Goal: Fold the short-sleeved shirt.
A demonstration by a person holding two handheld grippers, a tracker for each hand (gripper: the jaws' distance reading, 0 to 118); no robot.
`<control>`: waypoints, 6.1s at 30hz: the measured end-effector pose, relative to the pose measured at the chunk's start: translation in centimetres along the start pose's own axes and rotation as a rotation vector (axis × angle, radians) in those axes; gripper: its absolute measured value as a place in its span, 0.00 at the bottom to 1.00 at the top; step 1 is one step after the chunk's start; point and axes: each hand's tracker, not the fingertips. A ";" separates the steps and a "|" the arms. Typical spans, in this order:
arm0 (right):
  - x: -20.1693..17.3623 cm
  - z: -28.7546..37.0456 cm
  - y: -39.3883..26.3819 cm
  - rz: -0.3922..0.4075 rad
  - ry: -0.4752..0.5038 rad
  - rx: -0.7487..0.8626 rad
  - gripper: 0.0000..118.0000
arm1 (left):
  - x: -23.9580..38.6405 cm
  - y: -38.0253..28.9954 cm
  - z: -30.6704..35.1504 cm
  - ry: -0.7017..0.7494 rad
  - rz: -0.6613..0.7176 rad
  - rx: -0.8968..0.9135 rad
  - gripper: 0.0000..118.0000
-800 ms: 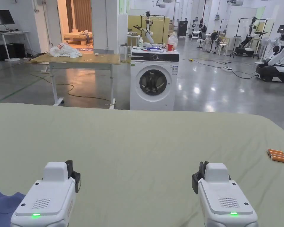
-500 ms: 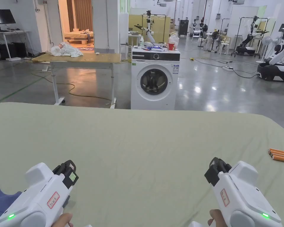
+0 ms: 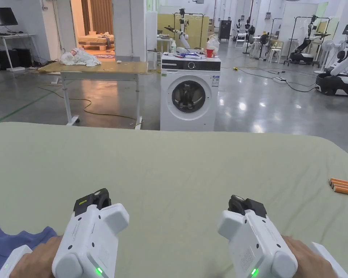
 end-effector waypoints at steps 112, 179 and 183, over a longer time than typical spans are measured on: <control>4.9 5.1 -9.2 -1.186 -0.080 -0.168 0.06 | -9.4 15.8 -3.5 -0.821 1.166 0.273 0.00; 5.1 -9.2 -14.0 -1.077 0.332 -0.499 0.62 | 4.8 -8.2 -13.9 -0.731 1.086 -0.635 0.00; 2.9 -13.6 -14.9 -0.974 0.439 -0.628 0.65 | 2.6 -8.1 -11.3 -0.686 1.118 -0.552 0.00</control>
